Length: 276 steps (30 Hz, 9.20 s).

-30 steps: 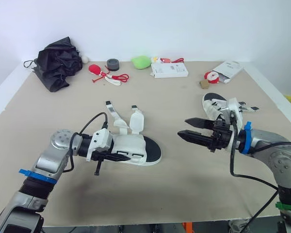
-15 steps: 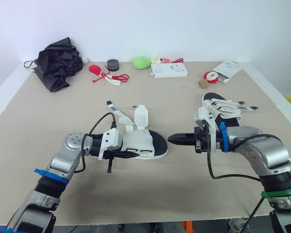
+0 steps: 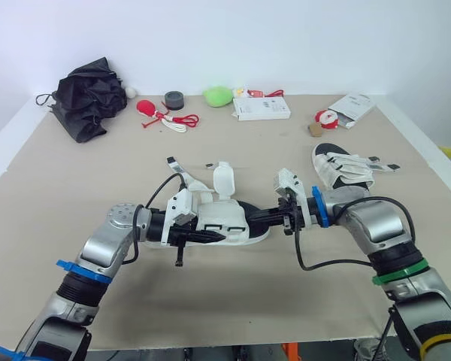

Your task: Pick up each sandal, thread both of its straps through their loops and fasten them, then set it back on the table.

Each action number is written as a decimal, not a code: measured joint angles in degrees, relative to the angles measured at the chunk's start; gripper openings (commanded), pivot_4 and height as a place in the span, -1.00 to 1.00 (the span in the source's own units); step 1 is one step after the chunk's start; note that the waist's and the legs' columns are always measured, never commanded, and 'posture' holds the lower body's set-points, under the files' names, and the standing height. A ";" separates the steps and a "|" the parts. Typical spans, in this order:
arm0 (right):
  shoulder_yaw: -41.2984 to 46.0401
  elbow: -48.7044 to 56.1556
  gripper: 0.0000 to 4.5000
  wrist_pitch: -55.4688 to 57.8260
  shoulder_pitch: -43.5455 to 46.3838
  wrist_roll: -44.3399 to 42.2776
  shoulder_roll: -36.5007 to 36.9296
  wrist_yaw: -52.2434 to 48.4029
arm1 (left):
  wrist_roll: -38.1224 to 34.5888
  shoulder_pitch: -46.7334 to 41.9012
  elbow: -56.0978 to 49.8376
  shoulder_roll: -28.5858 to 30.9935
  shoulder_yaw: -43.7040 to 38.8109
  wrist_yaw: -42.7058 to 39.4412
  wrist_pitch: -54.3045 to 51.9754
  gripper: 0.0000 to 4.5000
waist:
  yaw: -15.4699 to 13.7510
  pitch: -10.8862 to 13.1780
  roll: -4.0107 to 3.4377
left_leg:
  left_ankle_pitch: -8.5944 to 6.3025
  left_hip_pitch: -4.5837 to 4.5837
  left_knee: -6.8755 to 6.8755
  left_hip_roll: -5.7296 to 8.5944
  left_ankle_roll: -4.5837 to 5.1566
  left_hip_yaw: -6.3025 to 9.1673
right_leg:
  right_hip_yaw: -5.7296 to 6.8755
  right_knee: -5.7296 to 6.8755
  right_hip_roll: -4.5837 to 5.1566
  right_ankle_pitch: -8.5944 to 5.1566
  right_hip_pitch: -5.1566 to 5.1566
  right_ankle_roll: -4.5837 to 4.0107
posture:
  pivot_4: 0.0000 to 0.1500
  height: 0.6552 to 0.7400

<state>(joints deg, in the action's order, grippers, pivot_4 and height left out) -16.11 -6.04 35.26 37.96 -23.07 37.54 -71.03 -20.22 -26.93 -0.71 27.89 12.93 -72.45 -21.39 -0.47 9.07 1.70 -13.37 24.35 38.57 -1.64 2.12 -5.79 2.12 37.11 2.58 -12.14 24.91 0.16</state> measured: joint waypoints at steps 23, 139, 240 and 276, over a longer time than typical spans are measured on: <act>-7.46 -7.72 -0.98 -10.78 3.69 11.27 -2.38 -4.02 | 6.66 1.10 0.30 0.09 3.98 3.53 5.76 -1.00 | 0.00 -0.18 -0.05 | 0.05 -0.89 0.00 -0.09 -0.05 -0.02 | 0.07 0.05 0.28 -0.19 -0.82 -0.17 | 1.00 1.00; -4.23 -4.90 -1.00 -8.25 2.01 13.74 -6.51 -4.29 | -24.14 14.97 -13.23 21.91 -5.85 0.75 1.65 0.45 | 1.31 0.02 0.20 | 0.55 -0.95 -1.14 -0.45 -0.84 0.47 | 0.85 -0.10 0.20 -0.70 -0.60 -0.15 | 1.00 1.00; -3.94 -3.85 -1.00 -6.07 2.29 13.82 -8.48 -2.14 | -21.44 -22.10 24.80 7.75 0.58 -3.66 -44.59 -0.99 | 1.37 0.05 0.35 | 0.58 -0.91 -1.15 -0.61 -1.23 0.59 | 0.66 0.05 -0.35 -0.73 -0.54 -0.62 | 1.00 1.00; -3.65 -1.61 -1.00 -5.07 0.89 13.71 -8.51 -0.47 | -16.91 -18.56 20.20 7.47 0.28 -7.90 -46.07 -0.99 | 1.57 0.04 0.36 | 0.56 -0.92 -1.11 -0.54 -1.22 0.62 | 0.65 0.10 -0.30 -0.76 -0.58 -0.57 | 1.00 1.00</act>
<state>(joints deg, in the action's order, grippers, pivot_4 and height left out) -19.76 -7.65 30.19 38.84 -9.36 29.02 -71.50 -37.13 -45.49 19.49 35.36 13.21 -80.34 -67.46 1.10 9.11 2.06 -12.81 23.43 37.46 -2.18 0.90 -5.17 2.77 37.20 2.29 -12.90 24.33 -0.42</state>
